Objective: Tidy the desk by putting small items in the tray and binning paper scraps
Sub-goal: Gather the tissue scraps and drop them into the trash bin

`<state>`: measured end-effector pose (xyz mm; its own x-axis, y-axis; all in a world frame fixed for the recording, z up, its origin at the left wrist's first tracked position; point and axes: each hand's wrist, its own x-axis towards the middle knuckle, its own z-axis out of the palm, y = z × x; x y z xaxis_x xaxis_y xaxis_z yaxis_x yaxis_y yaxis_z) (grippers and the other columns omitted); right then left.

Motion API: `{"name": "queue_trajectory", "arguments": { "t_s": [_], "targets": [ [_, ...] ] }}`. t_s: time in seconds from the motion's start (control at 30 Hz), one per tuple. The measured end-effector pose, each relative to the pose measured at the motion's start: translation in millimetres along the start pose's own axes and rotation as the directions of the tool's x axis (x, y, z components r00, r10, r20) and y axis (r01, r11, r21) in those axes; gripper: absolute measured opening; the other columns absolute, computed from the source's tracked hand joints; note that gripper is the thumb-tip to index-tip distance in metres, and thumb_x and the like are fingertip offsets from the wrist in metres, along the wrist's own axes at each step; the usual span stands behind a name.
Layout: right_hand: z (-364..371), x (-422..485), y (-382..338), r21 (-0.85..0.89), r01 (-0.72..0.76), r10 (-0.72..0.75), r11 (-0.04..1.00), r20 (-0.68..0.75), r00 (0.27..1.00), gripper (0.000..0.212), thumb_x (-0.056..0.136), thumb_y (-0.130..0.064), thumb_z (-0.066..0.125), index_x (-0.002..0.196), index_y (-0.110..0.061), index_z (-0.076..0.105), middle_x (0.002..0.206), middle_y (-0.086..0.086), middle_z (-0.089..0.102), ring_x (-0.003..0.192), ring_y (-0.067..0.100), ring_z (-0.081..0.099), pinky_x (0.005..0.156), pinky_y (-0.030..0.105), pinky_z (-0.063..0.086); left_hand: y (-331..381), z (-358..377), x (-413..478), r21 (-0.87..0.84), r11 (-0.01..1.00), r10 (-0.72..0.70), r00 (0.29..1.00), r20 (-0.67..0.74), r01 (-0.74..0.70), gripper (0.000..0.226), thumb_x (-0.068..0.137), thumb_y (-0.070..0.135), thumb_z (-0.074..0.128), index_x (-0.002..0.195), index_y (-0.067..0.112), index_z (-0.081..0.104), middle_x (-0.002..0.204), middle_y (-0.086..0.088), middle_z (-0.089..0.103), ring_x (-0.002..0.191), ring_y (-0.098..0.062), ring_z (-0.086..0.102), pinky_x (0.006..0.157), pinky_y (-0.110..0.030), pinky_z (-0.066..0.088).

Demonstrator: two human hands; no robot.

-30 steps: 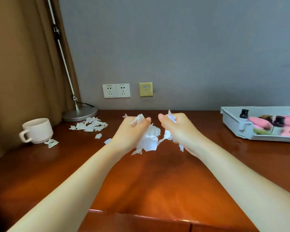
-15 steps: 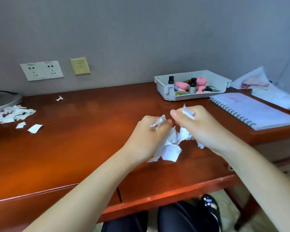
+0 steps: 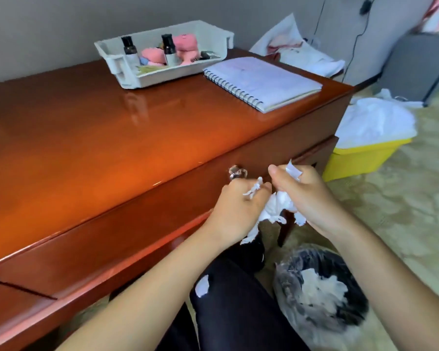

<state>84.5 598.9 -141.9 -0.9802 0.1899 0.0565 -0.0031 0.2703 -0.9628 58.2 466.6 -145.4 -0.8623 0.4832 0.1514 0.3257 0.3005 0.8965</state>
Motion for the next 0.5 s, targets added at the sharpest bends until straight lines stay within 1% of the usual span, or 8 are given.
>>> {"name": "queue_trajectory", "arguments": {
  "t_s": [0.1,0.17,0.2,0.27,0.3,0.33,0.4,0.5],
  "targets": [
    [-19.0,-8.1,41.3,-0.001,-0.110,0.110,0.994,-0.069,0.992,0.040,0.096,-0.024,0.050,0.060,-0.010,0.037,0.052,-0.002,0.023,0.045,0.011,0.022,0.050,0.027,0.019,-28.6,37.5,4.0,-0.033,0.995,-0.091,0.993,0.078,0.094,0.047,0.095,0.015,0.048,0.052,0.016,0.032,0.048,0.008,0.030,0.048,-0.007,0.027,0.053,-0.027,0.026],
    [-25.2,-15.7,64.6,0.022,-0.190,0.191,0.982,-0.090,0.977,0.041,0.096,-0.025,0.050,0.071,0.007,0.046,0.051,0.016,0.048,0.045,0.027,0.045,0.050,0.033,0.030,-47.5,51.7,3.9,-0.025,0.983,-0.182,0.981,0.068,0.184,0.046,0.094,0.018,0.050,0.051,0.013,0.034,0.048,0.005,0.033,0.048,-0.008,0.030,0.056,-0.029,0.027],
    [-27.1,-19.3,75.4,0.023,-0.232,0.233,0.972,-0.101,0.967,0.046,0.096,-0.027,0.050,0.085,0.018,0.049,0.074,0.033,0.060,0.067,0.043,0.057,0.056,0.037,0.038,-56.2,57.3,3.6,-0.033,0.971,-0.233,0.970,0.066,0.236,0.046,0.093,0.021,0.051,0.052,0.009,0.035,0.049,0.001,0.035,0.049,-0.011,0.032,0.057,-0.028,0.029],
    [-29.4,-25.1,89.7,-0.019,-0.311,0.307,0.950,-0.121,0.944,0.052,0.096,-0.030,0.048,0.107,0.020,0.048,0.108,0.040,0.056,0.097,0.050,0.055,0.060,0.035,0.041,-69.7,62.3,4.4,-0.062,0.940,-0.332,0.942,0.051,0.335,0.045,0.093,0.024,0.050,0.055,0.003,0.038,0.053,-0.009,0.035,0.052,-0.017,0.034,0.057,-0.030,0.030],
    [-30.3,-26.7,96.9,-0.038,-0.334,0.329,0.942,-0.105,0.939,0.051,0.096,-0.031,0.047,0.104,0.020,0.050,0.100,0.037,0.061,0.091,0.047,0.059,0.060,0.035,0.041,-75.7,63.3,5.2,-0.071,0.927,-0.366,0.930,0.042,0.369,0.043,0.094,0.022,0.050,0.056,0.004,0.039,0.053,-0.010,0.034,0.052,-0.018,0.033,0.057,-0.029,0.029],
    [-31.6,-27.5,102.7,-0.041,-0.348,0.344,0.936,-0.083,0.935,0.048,0.096,-0.031,0.047,0.090,0.016,0.052,0.074,0.027,0.065,0.069,0.038,0.061,0.058,0.031,0.039,-80.3,63.2,6.2,-0.073,0.919,-0.387,0.921,0.035,0.389,0.042,0.094,0.021,0.050,0.058,0.003,0.041,0.055,-0.009,0.034,0.052,-0.018,0.032,0.056,-0.028,0.030],
    [-33.1,-27.4,116.0,-0.042,-0.378,0.375,0.925,-0.065,0.925,0.040,0.097,-0.031,0.047,0.067,-0.004,0.041,0.038,-0.007,0.036,0.037,0.011,0.035,0.049,0.019,0.031,-86.6,65.9,9.2,-0.078,0.905,-0.416,0.908,0.041,0.418,0.035,0.094,0.021,0.049,0.063,0.004,0.045,0.058,-0.008,0.033,0.054,-0.017,0.031,0.052,-0.024,0.030],
    [-34.6,-24.1,137.3,-0.023,-0.431,0.429,0.902,-0.055,0.902,0.036,0.096,-0.031,0.047,0.066,-0.013,0.038,0.043,-0.011,0.024,0.041,0.009,0.025,0.049,0.020,0.027,-92.8,79.2,12.5,-0.081,0.886,-0.453,0.889,0.063,0.457,0.033,0.094,0.021,0.049,0.063,0.010,0.041,0.057,-0.005,0.033,0.052,-0.013,0.032,0.046,-0.020,0.029]
  ]
}}
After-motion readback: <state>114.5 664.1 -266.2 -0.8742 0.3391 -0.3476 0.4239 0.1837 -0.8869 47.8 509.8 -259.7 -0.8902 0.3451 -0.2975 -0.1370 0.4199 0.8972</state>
